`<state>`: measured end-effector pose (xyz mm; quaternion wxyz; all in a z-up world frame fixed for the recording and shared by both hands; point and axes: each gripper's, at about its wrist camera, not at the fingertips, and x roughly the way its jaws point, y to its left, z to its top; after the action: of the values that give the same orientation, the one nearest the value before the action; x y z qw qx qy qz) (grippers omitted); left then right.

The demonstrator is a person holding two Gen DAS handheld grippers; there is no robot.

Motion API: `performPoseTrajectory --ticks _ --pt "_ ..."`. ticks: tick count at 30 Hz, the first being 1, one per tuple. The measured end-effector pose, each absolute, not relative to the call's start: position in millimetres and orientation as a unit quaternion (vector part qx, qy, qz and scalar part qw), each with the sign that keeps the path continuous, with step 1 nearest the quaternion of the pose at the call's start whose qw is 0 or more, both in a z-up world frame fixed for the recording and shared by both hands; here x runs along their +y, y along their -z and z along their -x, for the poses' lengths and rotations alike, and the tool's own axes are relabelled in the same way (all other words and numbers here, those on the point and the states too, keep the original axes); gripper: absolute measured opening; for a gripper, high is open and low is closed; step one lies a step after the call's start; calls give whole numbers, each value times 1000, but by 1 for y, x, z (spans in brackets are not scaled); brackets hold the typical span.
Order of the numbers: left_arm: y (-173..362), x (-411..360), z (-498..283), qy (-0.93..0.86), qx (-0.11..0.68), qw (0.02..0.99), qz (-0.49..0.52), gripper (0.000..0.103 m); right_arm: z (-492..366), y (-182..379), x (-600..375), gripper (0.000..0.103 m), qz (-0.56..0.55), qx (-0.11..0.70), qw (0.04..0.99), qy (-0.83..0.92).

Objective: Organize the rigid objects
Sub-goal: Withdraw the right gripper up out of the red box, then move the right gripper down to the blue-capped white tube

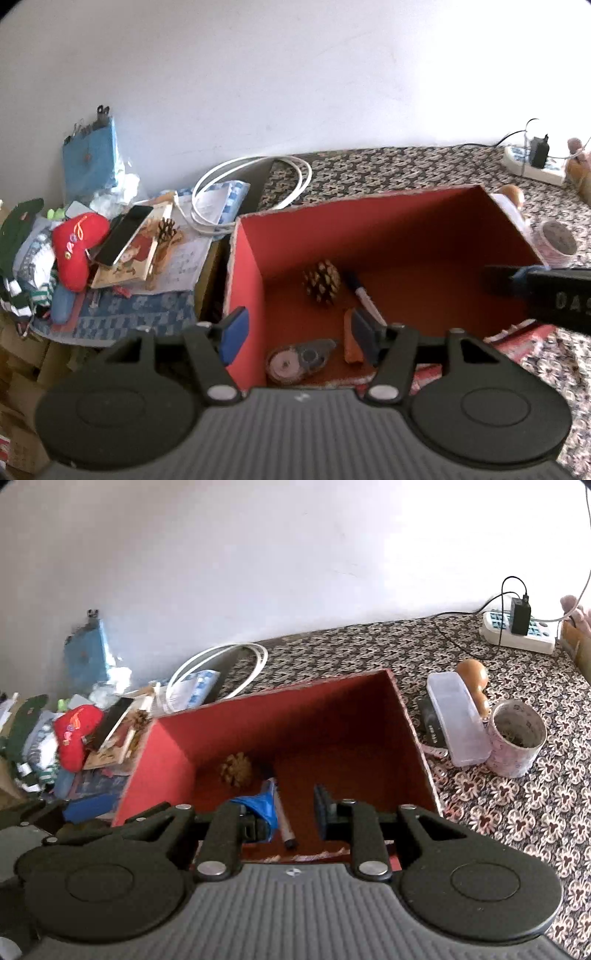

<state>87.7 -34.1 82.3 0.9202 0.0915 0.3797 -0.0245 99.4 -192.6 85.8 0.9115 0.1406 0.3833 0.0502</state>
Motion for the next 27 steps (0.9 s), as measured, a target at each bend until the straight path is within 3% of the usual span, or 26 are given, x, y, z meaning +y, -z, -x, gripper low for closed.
performPoseTrajectory --ticks 27 --pt "-47 -31 -24 44 441 893 -81 65 -26 -62 -182 6 -132 420 896 -61"
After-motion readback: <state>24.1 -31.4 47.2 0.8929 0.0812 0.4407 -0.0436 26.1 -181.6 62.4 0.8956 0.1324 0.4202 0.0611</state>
